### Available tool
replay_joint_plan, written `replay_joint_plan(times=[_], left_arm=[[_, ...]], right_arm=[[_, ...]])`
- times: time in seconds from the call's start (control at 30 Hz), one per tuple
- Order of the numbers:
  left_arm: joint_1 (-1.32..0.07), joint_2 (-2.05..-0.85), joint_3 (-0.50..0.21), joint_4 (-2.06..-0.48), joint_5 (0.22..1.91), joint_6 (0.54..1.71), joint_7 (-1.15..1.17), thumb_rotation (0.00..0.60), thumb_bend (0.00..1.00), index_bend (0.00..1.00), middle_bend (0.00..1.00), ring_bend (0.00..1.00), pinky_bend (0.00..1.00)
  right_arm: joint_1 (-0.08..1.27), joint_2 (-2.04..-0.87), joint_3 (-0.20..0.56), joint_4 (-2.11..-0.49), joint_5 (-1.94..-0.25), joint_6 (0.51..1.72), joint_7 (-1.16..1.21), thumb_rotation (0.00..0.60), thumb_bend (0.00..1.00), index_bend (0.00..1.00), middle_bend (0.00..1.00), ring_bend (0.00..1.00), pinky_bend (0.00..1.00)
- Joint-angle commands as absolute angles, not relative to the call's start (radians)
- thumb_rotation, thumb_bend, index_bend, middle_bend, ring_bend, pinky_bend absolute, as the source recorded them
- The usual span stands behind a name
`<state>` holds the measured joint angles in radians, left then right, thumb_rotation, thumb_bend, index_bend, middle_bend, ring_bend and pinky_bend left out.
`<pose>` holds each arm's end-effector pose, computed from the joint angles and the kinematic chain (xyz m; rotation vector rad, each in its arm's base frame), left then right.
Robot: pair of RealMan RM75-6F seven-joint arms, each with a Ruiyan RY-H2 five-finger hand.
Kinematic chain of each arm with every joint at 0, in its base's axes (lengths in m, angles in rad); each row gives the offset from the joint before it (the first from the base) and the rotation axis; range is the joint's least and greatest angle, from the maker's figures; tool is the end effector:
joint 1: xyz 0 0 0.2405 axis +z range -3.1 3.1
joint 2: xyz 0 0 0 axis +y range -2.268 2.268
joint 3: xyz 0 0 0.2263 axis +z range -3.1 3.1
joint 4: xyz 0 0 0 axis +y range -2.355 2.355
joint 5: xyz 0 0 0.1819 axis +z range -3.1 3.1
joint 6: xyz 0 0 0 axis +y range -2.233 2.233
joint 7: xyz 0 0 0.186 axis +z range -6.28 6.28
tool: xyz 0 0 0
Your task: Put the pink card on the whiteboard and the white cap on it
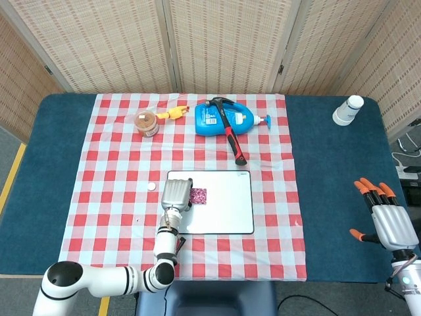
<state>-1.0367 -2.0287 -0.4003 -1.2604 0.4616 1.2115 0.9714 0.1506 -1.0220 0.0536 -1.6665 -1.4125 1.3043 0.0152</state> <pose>-0.0490 0.3669 -0.0866 -1.6591 -1.0200 -0.6335 -0.2825 -0.2344 0.1717 1.4434 -1.0103 0.7875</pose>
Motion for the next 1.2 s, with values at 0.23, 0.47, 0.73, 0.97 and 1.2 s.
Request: replay_joint_plan(times=[0.23,0.47,0.73,0.97,1.2], left_arm=[[-1.045,-2.050,-0.433,-1.250,0.448,1.205,0.964,0.600,0.26,0.41,1.00,1.00,1.00],[-1.027,-2.027,-0.441,-1.286,0.447,1.194,0.938,0.600,0.23,0.33,1.00,1.00,1.00],[-1.008,-2.002,-0.432,-1.308,0.456,1.182,0.910,0.600,0.19,0.27,1.00,1.00,1.00],[-0.990,-1.963,-0.423,-1.311,0.470,1.200,0.909,0.600,0.25,0.37,1.00,1.00,1.00],[-0.934,-1.858,-0.381,-1.300,0.471,1.190,0.923,0.600,0.26,0.43,1.00,1.00,1.00]], right_arm=[[0.151,-1.018,0.054,-1.664,-1.413,1.304,0.028,0.600,0.04,0.00,0.00,0.00,0.00],[0.150,-1.019,0.051,-1.666,-1.421,1.307,0.023,0.600,0.04,0.00,0.00,0.00,0.00],[0.150,-1.019,0.053,-1.665,-1.415,1.306,0.024,0.600,0.04,0.00,0.00,0.00,0.00],[0.151,-1.018,0.055,-1.664,-1.411,1.304,0.026,0.600,0.04,0.00,0.00,0.00,0.00],[0.157,-1.025,0.054,-1.665,-1.405,1.293,0.007,0.600,0.04,0.00,0.00,0.00,0.00]])
